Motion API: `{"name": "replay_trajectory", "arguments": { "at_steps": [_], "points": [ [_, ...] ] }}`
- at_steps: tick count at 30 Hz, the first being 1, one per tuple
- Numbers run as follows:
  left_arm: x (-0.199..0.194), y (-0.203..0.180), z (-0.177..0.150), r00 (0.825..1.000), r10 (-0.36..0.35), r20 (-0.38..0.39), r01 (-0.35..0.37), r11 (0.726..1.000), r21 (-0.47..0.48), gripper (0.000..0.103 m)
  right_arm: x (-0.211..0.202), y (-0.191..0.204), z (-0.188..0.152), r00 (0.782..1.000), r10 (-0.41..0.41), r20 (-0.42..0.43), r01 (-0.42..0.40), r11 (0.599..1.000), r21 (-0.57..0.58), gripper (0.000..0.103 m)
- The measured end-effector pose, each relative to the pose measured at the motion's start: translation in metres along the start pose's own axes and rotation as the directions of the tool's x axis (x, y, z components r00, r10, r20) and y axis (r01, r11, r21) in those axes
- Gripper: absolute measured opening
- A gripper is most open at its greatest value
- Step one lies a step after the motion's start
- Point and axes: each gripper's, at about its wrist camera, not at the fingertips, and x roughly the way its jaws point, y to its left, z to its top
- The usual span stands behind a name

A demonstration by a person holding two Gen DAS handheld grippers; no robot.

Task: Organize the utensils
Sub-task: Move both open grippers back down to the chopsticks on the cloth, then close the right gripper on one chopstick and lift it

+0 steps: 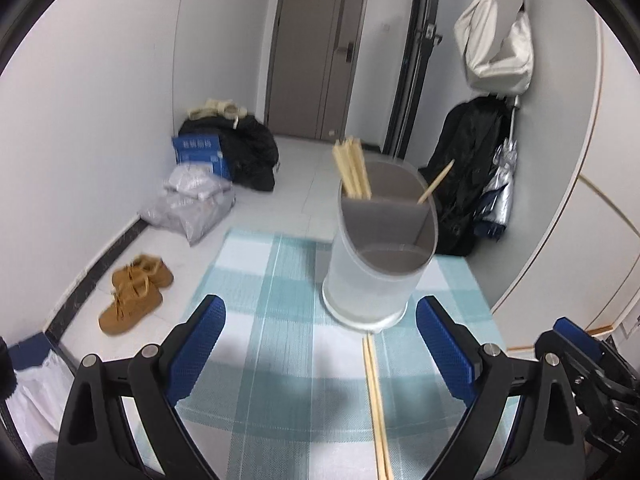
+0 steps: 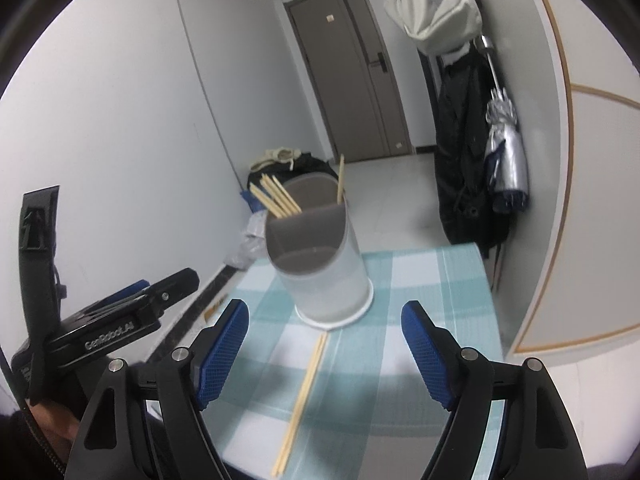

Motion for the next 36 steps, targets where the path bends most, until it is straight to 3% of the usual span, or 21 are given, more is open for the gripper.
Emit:
{"name": "replay_trajectory", "arguments": {
  "at_steps": [7,12,16,19,28,31,36],
  "points": [
    [0.021,0.014,-0.018,0.998,0.024,-0.053,-0.024,1.000,-0.003,0.093,0.026,-0.010,-0.017,0.995,-0.018,-0.093,0.019,1.000,0.019,0.079],
    [0.034,0.027,-0.015,0.993,0.005,-0.118,-0.013,0.998,-0.065,0.093,0.048,-0.011,-0.026,0.986,-0.033,-0.166,0.035,0.999,0.011,0.079],
    [0.044,0.037,-0.010,0.989,-0.006,-0.150,-0.011,0.994,-0.111,0.093,0.069,-0.010,-0.034,0.967,-0.047,-0.252,0.047,0.999,-0.005,0.079],
    [0.053,0.048,-0.006,0.984,-0.012,-0.178,-0.016,0.988,-0.156,0.093,0.092,-0.006,-0.039,0.936,-0.047,-0.348,0.038,0.999,-0.032,0.078],
    [0.062,0.084,-0.003,0.976,-0.009,-0.216,-0.049,0.965,-0.259,0.093,0.145,0.008,-0.048,0.879,-0.109,-0.464,0.068,0.992,-0.105,0.061],
    [0.063,0.093,-0.002,0.975,-0.023,-0.221,-0.047,0.951,-0.307,0.093,0.155,0.010,-0.050,0.875,-0.082,-0.476,0.047,0.995,-0.086,0.060],
    [0.065,0.097,-0.001,0.971,-0.042,-0.234,-0.042,0.938,-0.343,0.093,0.163,0.021,-0.055,0.857,-0.129,-0.499,0.058,0.986,-0.156,0.032]
  ]
}}
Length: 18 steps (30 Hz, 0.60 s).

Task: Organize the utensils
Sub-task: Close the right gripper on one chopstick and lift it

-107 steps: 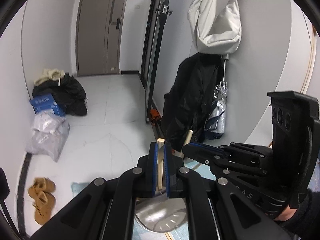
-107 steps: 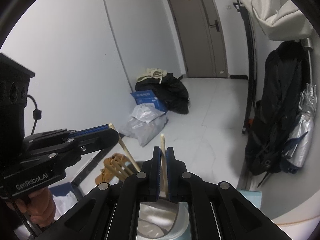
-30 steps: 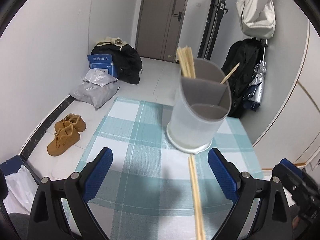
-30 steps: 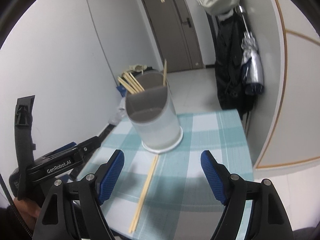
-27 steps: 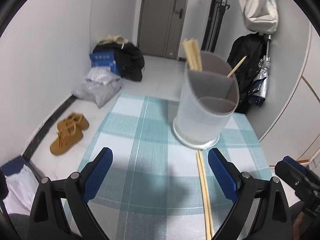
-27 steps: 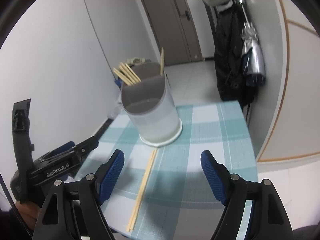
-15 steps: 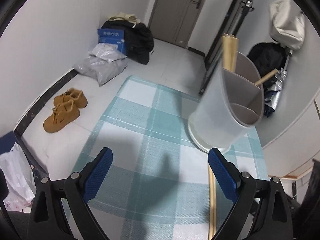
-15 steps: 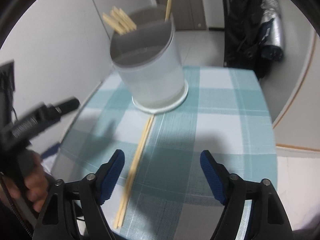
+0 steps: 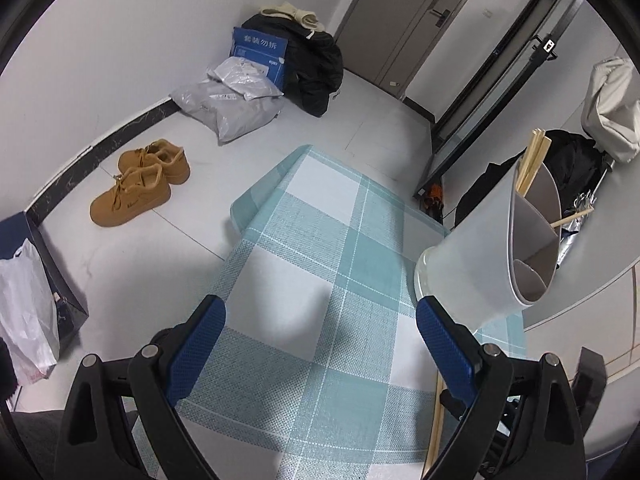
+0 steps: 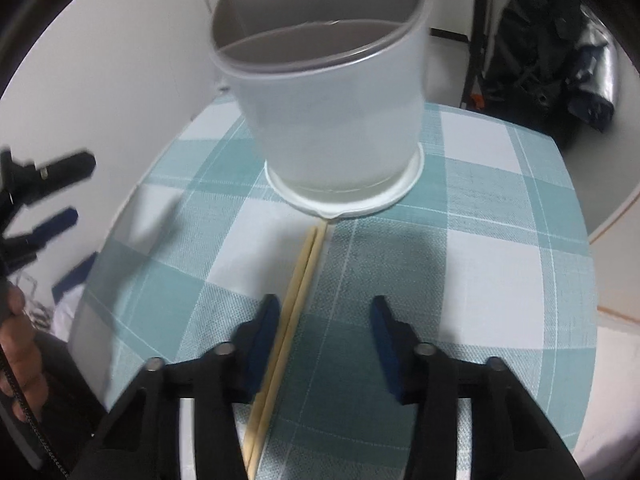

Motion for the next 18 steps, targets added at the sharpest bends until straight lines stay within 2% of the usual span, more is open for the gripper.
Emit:
{"name": "replay_trajectory", "arguments": {
  "at_steps": [4,14,18],
  "points": [
    [-0.001,0.001,0.000,1.000,-0.005,-0.009,0.005,1.000,-0.013,0.093,-0.001,0.009,-0.003,1.000,-0.030,-0.007,0.029,0.998,-0.056,0.025],
    [0.001,0.006,0.001,1.000,0.021,-0.008,-0.021,1.000,-0.009,0.093,-0.002,0.021,-0.004,0.994,-0.088,-0.058,0.080,0.989,-0.125,0.021],
    [0.006,0.009,0.001,0.999,0.021,-0.029,-0.021,1.000,-0.018,0.093,-0.001,0.025,-0.003,0.995,-0.078,-0.067,0.067,0.986,-0.153,0.007]
  ]
}}
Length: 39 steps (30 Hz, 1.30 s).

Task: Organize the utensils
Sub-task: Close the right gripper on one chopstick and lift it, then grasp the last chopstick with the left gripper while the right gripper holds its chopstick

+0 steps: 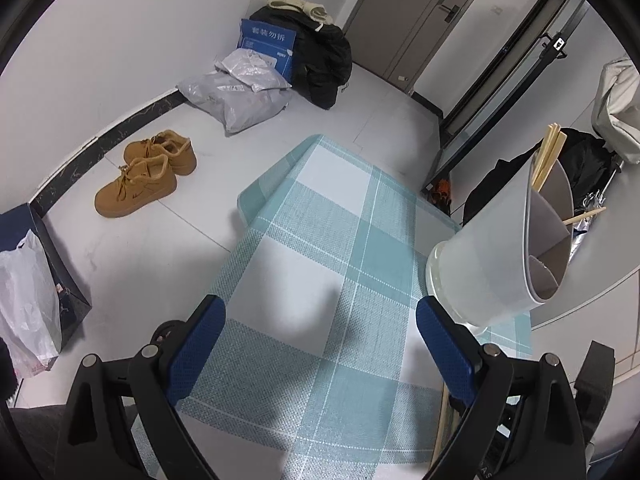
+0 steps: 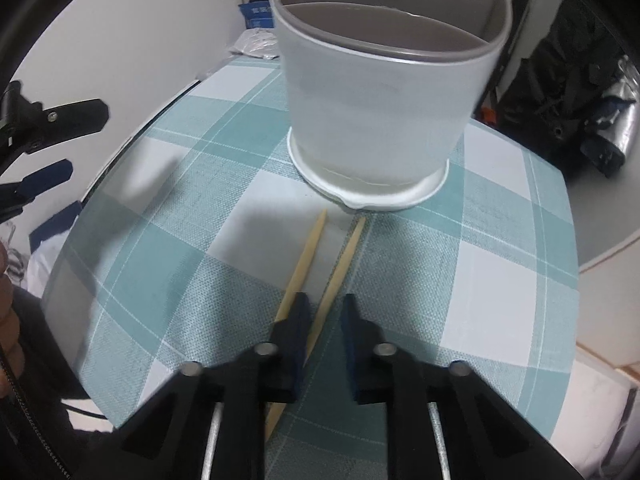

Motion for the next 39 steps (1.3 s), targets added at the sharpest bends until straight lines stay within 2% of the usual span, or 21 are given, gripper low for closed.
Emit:
{"name": "replay_trajectory", "arguments": {
  "at_steps": [10,13,15,17,20,24,25,28,31,35,39],
  "points": [
    [0.000,0.002,-0.003,1.000,-0.001,-0.008,0.001,1.000,-0.012,0.093,-0.023,-0.007,-0.042,0.999,0.013,-0.042,-0.016,0.998,-0.063,0.005],
    [0.002,0.002,-0.002,1.000,0.005,-0.015,-0.005,1.000,-0.019,0.093,-0.022,-0.004,-0.044,0.998,0.018,-0.057,-0.022,0.997,-0.075,0.006],
    [0.004,0.002,-0.001,1.000,0.021,-0.008,-0.021,1.000,-0.020,0.093,-0.020,-0.009,-0.041,0.998,0.019,-0.063,-0.024,0.997,-0.074,0.007],
    [0.007,0.005,-0.002,1.000,0.025,-0.017,-0.026,0.999,-0.029,0.093,-0.020,-0.010,-0.032,0.998,0.021,-0.066,-0.026,0.997,-0.073,0.013],
    [0.008,0.007,-0.003,0.999,0.029,-0.029,-0.030,0.999,-0.029,0.093,-0.012,-0.010,-0.020,0.997,0.030,-0.066,-0.035,0.997,-0.074,0.016],
    [0.006,0.009,-0.003,0.999,0.040,-0.023,-0.040,0.998,-0.037,0.093,-0.005,-0.007,-0.002,0.998,0.034,-0.058,-0.038,0.997,-0.071,0.017],
    [0.007,0.010,-0.003,0.999,0.039,-0.024,-0.040,0.998,-0.042,0.093,-0.003,-0.006,0.001,0.998,0.033,-0.060,-0.037,0.997,-0.070,0.016],
    [0.008,0.008,-0.004,0.999,0.047,-0.025,-0.047,0.998,-0.032,0.093,-0.001,-0.005,0.008,0.998,0.031,-0.062,-0.036,0.997,-0.073,0.004],
    [0.012,0.002,-0.006,0.998,0.045,-0.036,-0.046,0.999,-0.008,0.093,0.001,-0.008,0.013,0.999,0.014,-0.052,-0.018,0.998,-0.066,0.004],
    [0.010,-0.005,-0.009,0.999,0.045,-0.028,-0.043,0.998,0.047,0.093,-0.003,-0.019,0.026,0.998,0.051,-0.021,-0.051,0.999,0.001,0.004],
    [0.009,-0.007,-0.014,0.998,0.046,-0.031,-0.044,0.996,0.075,0.093,-0.023,-0.036,0.030,0.993,0.109,0.052,-0.114,0.988,0.100,0.004]
  ]
}}
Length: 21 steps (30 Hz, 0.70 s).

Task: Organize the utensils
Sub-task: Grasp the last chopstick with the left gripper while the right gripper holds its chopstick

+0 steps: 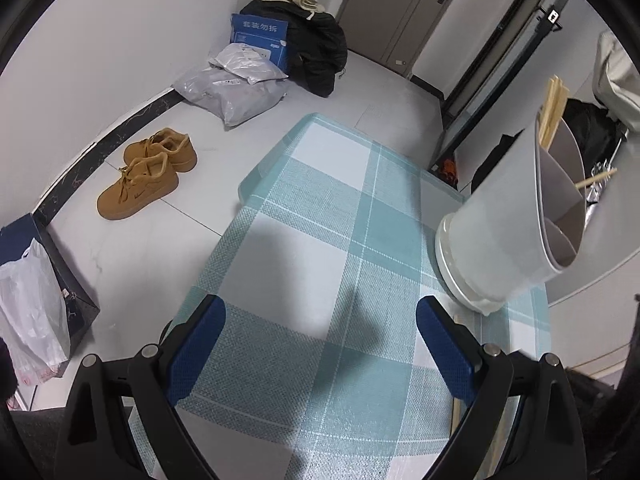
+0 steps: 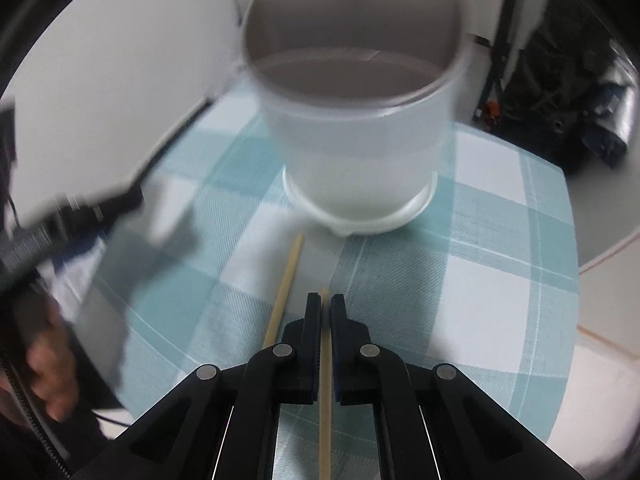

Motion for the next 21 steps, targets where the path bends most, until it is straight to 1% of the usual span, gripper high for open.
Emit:
{"name": "replay_trajectory", "arguments": {
  "at_steps": [1,5,8,9,12,15,18,20,21],
  "points": [
    [0.000,0.000,-0.001,1.000,0.001,-0.003,-0.001,1.000,0.004,0.093,-0.005,-0.005,0.002,1.000,0.023,0.019,-0.024,0.999,0.021,0.004],
    [0.000,-0.006,-0.005,1.000,-0.001,-0.009,0.001,1.000,0.019,0.093,-0.023,-0.018,0.004,0.995,0.049,0.090,-0.056,0.995,0.077,0.004],
    [0.001,-0.015,-0.010,1.000,0.009,-0.008,-0.009,0.998,0.057,0.093,-0.035,-0.031,-0.001,0.985,0.092,0.146,-0.112,0.984,0.139,0.004],
    [0.003,-0.018,-0.012,1.000,0.013,-0.015,-0.012,0.998,0.066,0.093,-0.042,-0.038,-0.005,0.979,0.111,0.172,-0.140,0.976,0.169,0.004],
    [0.007,-0.030,-0.019,0.999,0.007,-0.037,-0.004,0.996,0.086,0.093,-0.058,-0.060,-0.013,0.954,0.167,0.248,-0.228,0.944,0.240,0.004],
    [0.004,-0.042,-0.025,0.999,0.010,-0.033,-0.006,0.991,0.136,0.093,-0.071,-0.075,-0.024,0.928,0.184,0.325,-0.284,0.913,0.293,0.004],
    [0.003,-0.052,-0.032,0.999,-0.004,-0.044,0.012,0.983,0.182,0.093,-0.072,-0.096,-0.033,0.898,0.219,0.382,-0.362,0.860,0.359,0.004],
    [0.005,-0.056,-0.039,0.996,-0.035,-0.085,0.050,0.980,0.192,0.093,-0.071,-0.110,-0.043,0.887,0.214,0.408,-0.389,0.824,0.412,0.004],
    [0.006,-0.058,-0.040,0.995,-0.041,-0.096,0.059,0.979,0.194,0.093,-0.069,-0.116,-0.048,0.879,0.224,0.422,-0.411,0.805,0.429,0.004]
  ]
}}
